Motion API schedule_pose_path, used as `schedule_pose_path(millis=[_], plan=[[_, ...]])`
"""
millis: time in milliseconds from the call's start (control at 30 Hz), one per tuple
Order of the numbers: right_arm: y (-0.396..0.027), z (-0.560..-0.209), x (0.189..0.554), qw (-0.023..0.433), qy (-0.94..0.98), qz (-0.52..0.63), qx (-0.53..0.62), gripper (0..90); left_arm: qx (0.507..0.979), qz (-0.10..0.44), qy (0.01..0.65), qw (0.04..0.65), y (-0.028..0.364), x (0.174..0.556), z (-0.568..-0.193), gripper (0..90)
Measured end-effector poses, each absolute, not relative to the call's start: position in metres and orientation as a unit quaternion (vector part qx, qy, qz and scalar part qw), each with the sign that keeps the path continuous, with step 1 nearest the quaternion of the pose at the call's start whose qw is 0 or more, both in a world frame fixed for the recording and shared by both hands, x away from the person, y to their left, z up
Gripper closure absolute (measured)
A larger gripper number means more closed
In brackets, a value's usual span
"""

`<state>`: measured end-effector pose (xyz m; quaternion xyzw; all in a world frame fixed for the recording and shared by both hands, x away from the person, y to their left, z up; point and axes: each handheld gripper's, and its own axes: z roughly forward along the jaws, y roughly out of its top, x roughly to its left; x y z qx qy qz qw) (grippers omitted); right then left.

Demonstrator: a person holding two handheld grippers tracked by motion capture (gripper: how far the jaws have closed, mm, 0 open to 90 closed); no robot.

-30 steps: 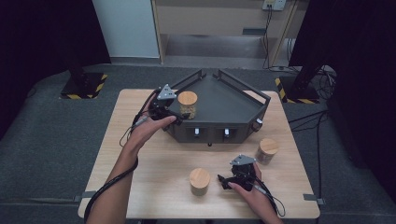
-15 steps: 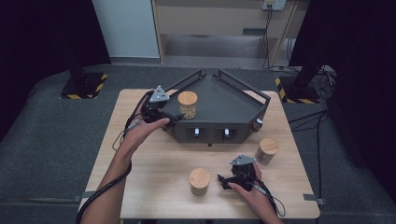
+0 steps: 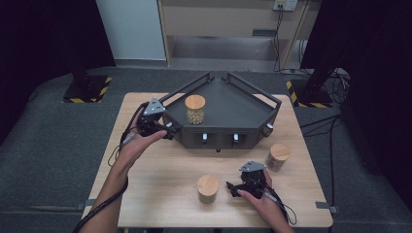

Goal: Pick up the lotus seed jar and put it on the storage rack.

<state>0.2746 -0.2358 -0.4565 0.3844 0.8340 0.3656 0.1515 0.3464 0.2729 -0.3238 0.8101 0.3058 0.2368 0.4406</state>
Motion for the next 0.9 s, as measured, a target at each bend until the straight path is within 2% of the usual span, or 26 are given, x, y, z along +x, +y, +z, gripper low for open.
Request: schedule_pose_path(millis=[900], plan=[[-0.235, -0.456, 0.274, 0.153, 0.834, 0.365, 0.385, 1.5, 0.820, 0.227, 0.310, 0.424, 0.284, 0.295, -0.363, 3.4]])
